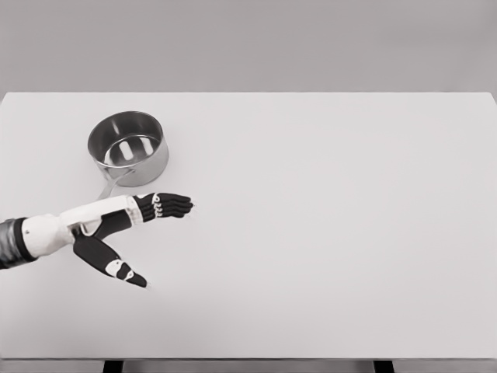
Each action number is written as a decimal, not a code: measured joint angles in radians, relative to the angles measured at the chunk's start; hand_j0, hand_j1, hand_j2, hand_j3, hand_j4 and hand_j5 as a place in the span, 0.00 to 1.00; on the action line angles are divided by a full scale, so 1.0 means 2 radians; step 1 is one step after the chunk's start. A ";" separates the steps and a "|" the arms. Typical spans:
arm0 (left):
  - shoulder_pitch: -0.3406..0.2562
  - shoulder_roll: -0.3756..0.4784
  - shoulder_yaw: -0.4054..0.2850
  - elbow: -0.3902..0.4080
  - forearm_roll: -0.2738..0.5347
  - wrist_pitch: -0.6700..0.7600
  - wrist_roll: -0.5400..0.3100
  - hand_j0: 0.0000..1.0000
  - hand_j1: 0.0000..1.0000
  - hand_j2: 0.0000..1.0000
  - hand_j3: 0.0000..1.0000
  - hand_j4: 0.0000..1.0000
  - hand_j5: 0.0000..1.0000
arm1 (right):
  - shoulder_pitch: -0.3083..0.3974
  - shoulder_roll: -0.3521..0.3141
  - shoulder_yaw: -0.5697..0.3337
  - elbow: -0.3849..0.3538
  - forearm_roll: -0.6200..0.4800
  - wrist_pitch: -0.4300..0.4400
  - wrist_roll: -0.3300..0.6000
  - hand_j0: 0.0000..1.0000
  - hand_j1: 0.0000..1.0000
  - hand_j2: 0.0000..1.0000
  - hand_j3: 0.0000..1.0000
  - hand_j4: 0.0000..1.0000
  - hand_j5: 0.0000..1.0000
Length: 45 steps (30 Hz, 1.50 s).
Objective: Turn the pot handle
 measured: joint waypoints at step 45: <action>0.007 0.056 0.006 0.056 -0.002 0.150 0.000 1.00 1.00 1.00 1.00 1.00 1.00 | 0.000 0.000 0.000 0.000 0.000 0.000 0.000 1.00 1.00 1.00 1.00 1.00 1.00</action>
